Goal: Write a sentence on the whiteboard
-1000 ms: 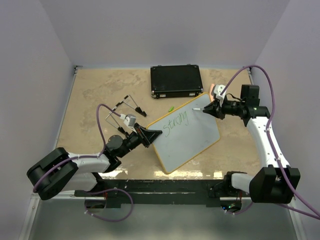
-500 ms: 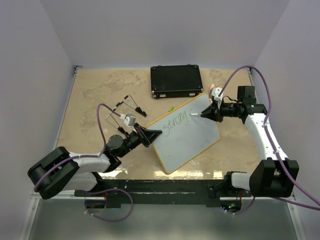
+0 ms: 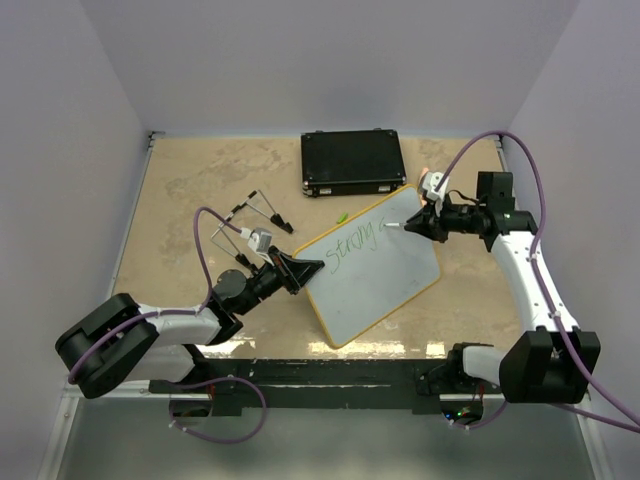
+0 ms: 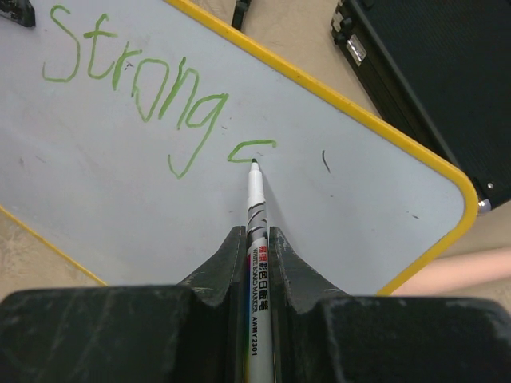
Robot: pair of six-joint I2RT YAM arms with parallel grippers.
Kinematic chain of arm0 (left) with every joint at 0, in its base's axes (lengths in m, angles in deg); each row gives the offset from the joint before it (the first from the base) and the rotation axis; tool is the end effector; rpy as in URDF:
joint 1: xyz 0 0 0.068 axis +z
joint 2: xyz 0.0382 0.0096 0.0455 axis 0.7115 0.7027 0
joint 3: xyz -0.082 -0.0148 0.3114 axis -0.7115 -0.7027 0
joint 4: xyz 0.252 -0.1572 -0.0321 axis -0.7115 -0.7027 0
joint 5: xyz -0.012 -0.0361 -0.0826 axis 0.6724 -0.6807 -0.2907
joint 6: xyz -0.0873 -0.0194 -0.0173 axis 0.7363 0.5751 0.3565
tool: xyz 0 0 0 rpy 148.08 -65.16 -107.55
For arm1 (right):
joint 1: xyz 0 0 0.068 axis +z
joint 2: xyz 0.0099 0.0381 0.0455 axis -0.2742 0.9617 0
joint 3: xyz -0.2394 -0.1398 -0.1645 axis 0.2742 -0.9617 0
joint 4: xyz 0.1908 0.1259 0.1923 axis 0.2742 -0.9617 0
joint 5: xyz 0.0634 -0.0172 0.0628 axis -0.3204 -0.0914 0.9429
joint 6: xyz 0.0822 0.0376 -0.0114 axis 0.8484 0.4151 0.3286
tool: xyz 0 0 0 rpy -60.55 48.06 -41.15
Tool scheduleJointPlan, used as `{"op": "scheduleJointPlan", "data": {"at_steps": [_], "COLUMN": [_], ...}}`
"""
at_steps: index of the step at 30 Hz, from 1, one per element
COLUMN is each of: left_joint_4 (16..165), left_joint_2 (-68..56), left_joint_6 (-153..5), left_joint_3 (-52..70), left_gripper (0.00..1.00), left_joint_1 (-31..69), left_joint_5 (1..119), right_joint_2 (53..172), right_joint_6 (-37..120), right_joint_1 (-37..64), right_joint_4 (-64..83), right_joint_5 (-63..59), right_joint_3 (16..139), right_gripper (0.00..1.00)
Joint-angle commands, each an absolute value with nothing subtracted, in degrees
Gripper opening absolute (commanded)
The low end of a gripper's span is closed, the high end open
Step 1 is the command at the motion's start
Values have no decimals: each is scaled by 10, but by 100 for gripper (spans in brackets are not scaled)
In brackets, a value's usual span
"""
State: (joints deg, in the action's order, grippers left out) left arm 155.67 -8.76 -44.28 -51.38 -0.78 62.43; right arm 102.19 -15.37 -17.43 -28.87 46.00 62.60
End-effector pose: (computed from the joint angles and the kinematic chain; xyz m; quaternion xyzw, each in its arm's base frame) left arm 0.1822 -0.2011 0.2115 0.0648 0.6652 -0.5377 0.5140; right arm 0.2868 0.0597 0.3294 -0.4893 0.6883 0.2585 0.4690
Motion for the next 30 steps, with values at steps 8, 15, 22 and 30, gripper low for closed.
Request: {"op": "scheduleJointPlan", "data": {"at_steps": [8,15,22,30], "left_joint_4": [1500,1501,1502,1505], "left_joint_2": [-77,-76,-75,-75], "left_joint_6": [-529,-528,-529,-528], "left_joint_3": [-513,-513,-513,-515], "left_gripper": [0,0,0,0], "left_joint_1": [-9,-9,-9,-8], "left_joint_5": [588,587,588,589], "right_joint_2": [1007,1020,1023,1026], "right_joint_6": [-119,-116,-133,-168], "right_joint_1": [-176,-176,-175,-176], "right_joint_4": [-227,-229,-248,-294], "right_joint_5": [432,446,442,420], "right_joint_3": [641,657,653,648], "right_gripper": [0,0,0,0]}}
